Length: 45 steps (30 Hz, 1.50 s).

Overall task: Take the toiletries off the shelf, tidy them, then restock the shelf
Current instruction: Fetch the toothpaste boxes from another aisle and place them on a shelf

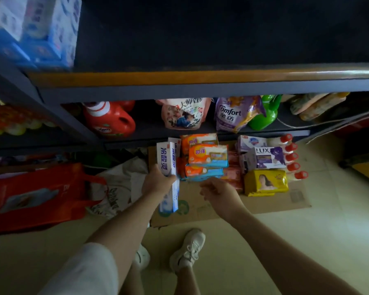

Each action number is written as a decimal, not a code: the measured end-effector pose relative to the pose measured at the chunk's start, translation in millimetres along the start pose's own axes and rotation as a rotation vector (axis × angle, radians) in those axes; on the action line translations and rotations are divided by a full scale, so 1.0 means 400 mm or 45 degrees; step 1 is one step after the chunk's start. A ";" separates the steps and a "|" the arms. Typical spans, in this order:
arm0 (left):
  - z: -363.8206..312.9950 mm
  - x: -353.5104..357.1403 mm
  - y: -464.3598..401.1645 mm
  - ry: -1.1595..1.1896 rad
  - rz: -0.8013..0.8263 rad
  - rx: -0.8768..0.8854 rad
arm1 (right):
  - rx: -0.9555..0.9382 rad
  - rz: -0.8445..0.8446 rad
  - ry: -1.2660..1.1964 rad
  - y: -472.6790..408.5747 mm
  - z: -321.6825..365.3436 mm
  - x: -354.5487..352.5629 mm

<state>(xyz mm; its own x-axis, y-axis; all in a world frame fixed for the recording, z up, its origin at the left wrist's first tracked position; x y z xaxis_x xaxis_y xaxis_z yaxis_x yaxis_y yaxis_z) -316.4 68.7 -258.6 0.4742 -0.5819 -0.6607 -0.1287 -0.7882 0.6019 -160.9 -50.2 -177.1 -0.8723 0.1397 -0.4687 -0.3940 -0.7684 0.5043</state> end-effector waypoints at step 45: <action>-0.148 -1.000 0.249 -1.406 -1.234 1.530 | -0.257 -0.242 -0.297 -0.269 0.924 0.205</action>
<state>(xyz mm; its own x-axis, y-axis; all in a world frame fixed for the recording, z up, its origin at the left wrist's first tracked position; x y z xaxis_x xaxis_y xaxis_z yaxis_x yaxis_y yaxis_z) -467.3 234.8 92.2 0.1160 0.6187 -0.7770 -0.8818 -0.2959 -0.3672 -297.0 274.8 -1.8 -0.8406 0.4128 -0.3507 -0.5108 -0.8195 0.2598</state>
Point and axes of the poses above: each hand's wrist, its own y-axis away from the middle knuckle, its own x-axis out of the palm, z = x × y, the point moved 7 cm from there along -y, towards the middle knuckle, and after that the axes turned 7 degrees about -y, right-handed, at the moved point
